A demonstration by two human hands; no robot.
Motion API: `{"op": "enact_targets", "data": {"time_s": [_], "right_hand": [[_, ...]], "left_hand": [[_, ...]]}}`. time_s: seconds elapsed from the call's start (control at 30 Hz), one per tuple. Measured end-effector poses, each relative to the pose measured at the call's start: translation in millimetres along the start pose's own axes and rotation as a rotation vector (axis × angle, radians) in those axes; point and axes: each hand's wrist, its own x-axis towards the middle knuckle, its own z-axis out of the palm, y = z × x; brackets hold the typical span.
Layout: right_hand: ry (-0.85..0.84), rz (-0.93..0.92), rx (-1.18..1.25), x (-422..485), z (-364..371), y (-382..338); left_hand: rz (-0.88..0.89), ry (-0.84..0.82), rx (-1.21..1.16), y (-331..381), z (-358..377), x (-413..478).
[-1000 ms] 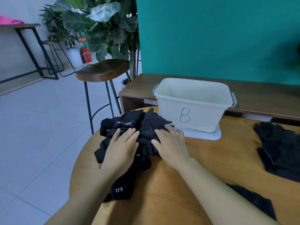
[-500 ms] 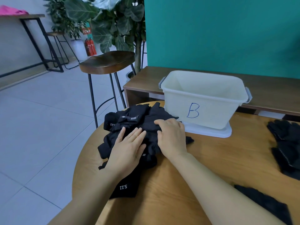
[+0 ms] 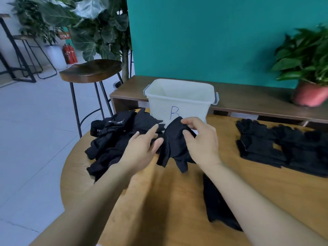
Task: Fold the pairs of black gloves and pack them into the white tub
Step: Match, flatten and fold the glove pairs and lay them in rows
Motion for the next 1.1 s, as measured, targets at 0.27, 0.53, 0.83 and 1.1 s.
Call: {"op": "enact_targets", "data": {"time_s": [0.27, 0.53, 0.83, 1.1], "right_hand": [[-0.004, 0.073, 0.135, -34.5, -95.7, 1.0], [-0.259, 0.453, 0.233, -32.8, -165.2, 20.5], [-0.417, 0.555, 0.299, -42.2, -185.1, 21.8], [-0.371, 0.551, 0.233, -42.0, -190.1, 16.7]], "left_hand": [[-0.276, -0.045, -0.828, 99.3, 23.2, -5.2], [-0.113, -0.183, -0.770, 158.5, 21.6, -5.5], [-0.179, -0.400, -0.814, 165.4, 19.1, -15.7], [-0.219, -0.537, -0.744, 163.6, 22.1, -15.6]]}}
